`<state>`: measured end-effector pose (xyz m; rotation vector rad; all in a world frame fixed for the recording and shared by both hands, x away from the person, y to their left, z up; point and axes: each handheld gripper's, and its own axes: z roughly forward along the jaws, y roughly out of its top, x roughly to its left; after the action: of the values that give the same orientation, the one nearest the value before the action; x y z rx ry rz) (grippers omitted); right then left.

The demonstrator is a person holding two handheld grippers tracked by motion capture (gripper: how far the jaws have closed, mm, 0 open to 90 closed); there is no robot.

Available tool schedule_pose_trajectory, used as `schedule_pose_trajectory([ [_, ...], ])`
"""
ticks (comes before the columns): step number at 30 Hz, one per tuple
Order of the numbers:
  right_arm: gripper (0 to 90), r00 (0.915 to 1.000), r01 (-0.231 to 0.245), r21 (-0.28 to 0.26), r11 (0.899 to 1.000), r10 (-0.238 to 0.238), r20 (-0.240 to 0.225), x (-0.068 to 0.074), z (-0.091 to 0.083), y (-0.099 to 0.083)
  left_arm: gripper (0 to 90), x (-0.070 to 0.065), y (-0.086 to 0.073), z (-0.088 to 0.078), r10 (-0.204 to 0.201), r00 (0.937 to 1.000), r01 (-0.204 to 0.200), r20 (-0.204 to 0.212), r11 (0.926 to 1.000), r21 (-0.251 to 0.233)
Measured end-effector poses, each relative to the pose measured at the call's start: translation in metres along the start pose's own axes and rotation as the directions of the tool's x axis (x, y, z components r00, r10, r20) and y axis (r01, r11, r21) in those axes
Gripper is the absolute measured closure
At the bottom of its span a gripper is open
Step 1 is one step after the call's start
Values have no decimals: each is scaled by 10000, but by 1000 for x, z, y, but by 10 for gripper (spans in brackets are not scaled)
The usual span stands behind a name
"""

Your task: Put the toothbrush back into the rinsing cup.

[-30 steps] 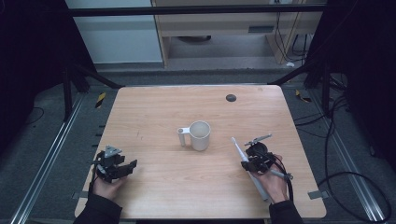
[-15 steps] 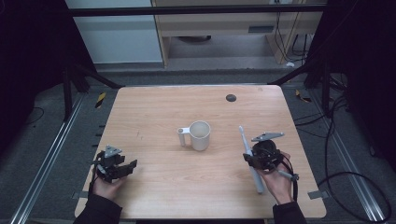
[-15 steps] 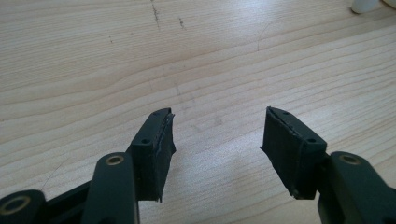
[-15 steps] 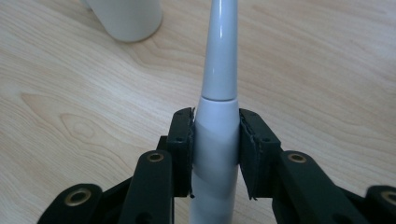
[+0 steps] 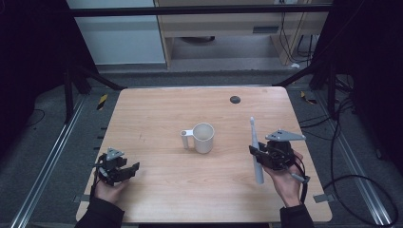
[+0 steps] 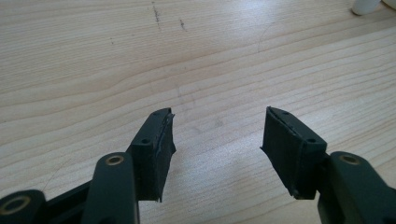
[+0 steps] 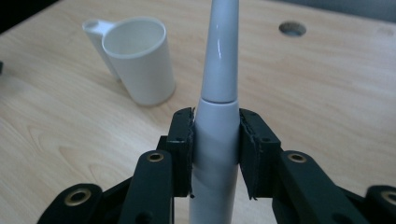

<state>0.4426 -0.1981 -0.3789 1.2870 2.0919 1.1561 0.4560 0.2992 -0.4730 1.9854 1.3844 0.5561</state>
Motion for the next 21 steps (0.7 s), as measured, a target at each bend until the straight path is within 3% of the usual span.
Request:
schedule_pose_trajectory([
  [5,680,9998,-37,-1058,9944,15,-202,3,-2,15,418,0,0,0,19,10000,-19,-39,10000,-15],
  [9,680,9993,-114,-1357,9907,67,-356,6,0,24,417,0,0,0,72,10000,-72,-66,10000,4],
  [16,680,9981,-436,-2176,9751,330,-522,12,9,43,414,1,0,0,79,9999,-79,-113,10000,-36],
  [21,679,9959,-647,-2769,9587,445,-785,17,15,51,410,0,0,0,121,9998,-122,-147,9999,-67],
])
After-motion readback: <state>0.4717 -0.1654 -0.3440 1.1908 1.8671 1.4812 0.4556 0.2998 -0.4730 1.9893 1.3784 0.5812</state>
